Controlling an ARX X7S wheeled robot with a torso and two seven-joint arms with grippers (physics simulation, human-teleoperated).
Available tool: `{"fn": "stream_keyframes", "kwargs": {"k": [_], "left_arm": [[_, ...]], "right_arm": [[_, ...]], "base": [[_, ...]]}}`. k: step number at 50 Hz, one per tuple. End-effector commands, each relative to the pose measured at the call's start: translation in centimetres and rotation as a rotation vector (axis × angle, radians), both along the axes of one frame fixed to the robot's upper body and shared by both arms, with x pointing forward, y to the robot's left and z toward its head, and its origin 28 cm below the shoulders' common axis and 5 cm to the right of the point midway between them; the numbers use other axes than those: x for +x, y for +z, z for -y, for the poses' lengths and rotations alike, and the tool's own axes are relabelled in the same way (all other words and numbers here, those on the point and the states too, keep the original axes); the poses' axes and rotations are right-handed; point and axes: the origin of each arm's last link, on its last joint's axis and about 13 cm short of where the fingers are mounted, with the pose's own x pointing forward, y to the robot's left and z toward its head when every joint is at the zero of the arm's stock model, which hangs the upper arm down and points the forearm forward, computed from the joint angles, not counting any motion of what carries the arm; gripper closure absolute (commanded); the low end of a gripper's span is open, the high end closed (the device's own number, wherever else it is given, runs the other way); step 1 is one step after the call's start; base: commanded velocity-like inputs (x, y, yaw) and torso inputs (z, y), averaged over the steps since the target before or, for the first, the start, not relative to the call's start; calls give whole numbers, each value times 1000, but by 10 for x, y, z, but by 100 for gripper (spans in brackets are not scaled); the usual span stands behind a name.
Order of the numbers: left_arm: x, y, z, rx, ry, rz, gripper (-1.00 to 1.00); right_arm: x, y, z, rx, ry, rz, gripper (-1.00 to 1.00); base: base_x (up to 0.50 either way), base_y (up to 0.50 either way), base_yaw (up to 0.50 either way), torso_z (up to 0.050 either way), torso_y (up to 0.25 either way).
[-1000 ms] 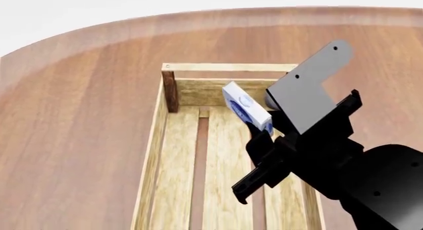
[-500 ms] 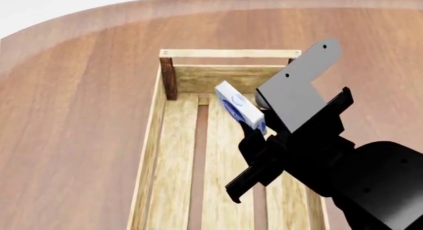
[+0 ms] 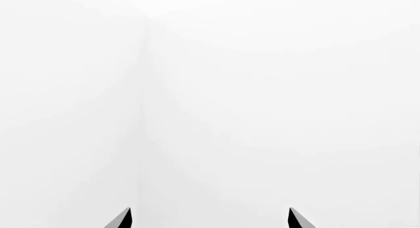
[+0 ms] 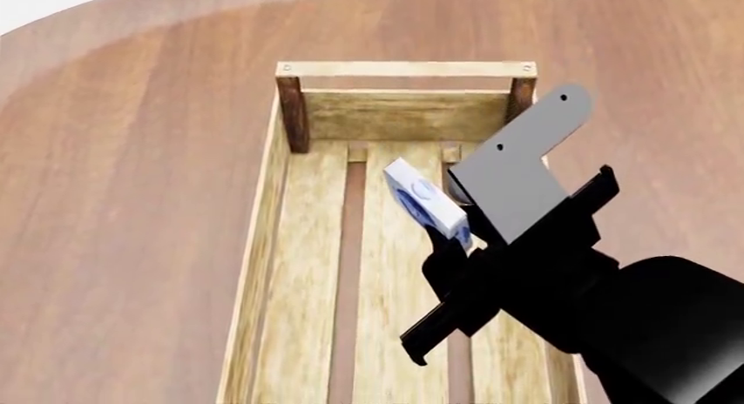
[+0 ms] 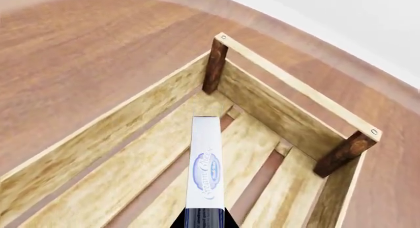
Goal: Pick up the cream cheese and put it in the tray.
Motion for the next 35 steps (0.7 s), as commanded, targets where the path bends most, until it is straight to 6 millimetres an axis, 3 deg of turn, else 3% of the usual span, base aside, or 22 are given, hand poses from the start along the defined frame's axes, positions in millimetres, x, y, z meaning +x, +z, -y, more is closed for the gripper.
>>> {"fn": "stream_keyframes", "kwargs": {"k": [1, 35], "left_arm": [[0, 0, 0, 0, 0, 1, -100], [0, 0, -1, 2, 2, 2, -100]], "right_arm": [[2, -2, 1, -12, -5, 6, 100], [7, -15, -5, -35, 30, -33, 100]], "base": [[0, 0, 0, 0, -61], [0, 0, 0, 0, -61]]}}
